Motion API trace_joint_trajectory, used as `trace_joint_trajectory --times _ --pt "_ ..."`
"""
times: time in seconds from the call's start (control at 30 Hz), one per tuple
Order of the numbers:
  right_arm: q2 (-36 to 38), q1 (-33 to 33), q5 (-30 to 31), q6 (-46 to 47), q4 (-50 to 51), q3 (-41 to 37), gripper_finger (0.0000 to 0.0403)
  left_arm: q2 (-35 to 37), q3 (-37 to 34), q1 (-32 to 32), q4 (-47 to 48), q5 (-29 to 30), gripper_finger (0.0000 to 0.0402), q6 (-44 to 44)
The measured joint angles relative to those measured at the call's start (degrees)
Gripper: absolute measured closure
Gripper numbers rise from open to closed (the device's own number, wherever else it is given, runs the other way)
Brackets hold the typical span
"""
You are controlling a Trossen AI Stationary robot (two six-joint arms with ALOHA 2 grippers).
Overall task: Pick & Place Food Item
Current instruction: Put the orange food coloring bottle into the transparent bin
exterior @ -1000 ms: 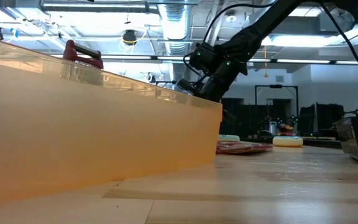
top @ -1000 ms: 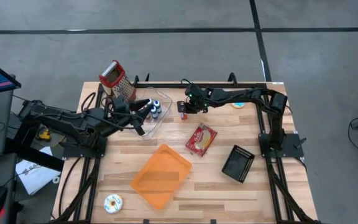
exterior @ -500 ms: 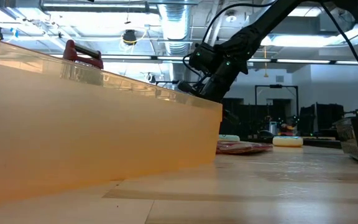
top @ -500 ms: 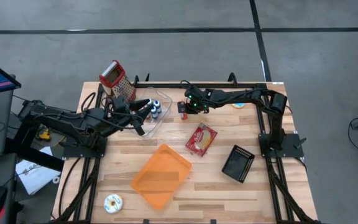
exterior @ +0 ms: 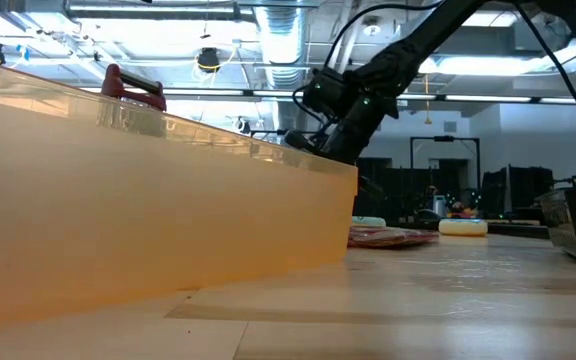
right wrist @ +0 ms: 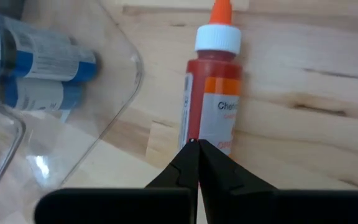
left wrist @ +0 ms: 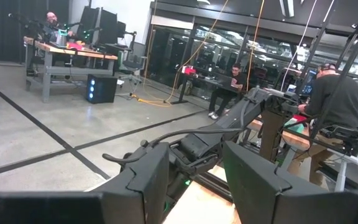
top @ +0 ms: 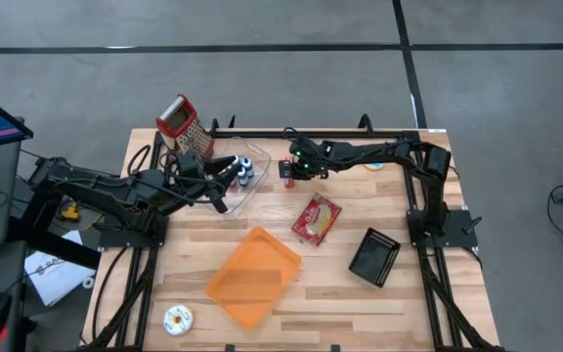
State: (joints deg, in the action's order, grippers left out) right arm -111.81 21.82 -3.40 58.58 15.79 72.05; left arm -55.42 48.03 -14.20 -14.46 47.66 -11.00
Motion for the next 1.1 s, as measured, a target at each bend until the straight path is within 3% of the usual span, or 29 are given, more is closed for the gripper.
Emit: trace_joint_trajectory --times 1.1 --pt "0.0 -1.9 0.3 3.0 -2.9 0.0 0.0403 0.0 0.0 -0.1 -0.2 0.0 0.0253 -0.4"
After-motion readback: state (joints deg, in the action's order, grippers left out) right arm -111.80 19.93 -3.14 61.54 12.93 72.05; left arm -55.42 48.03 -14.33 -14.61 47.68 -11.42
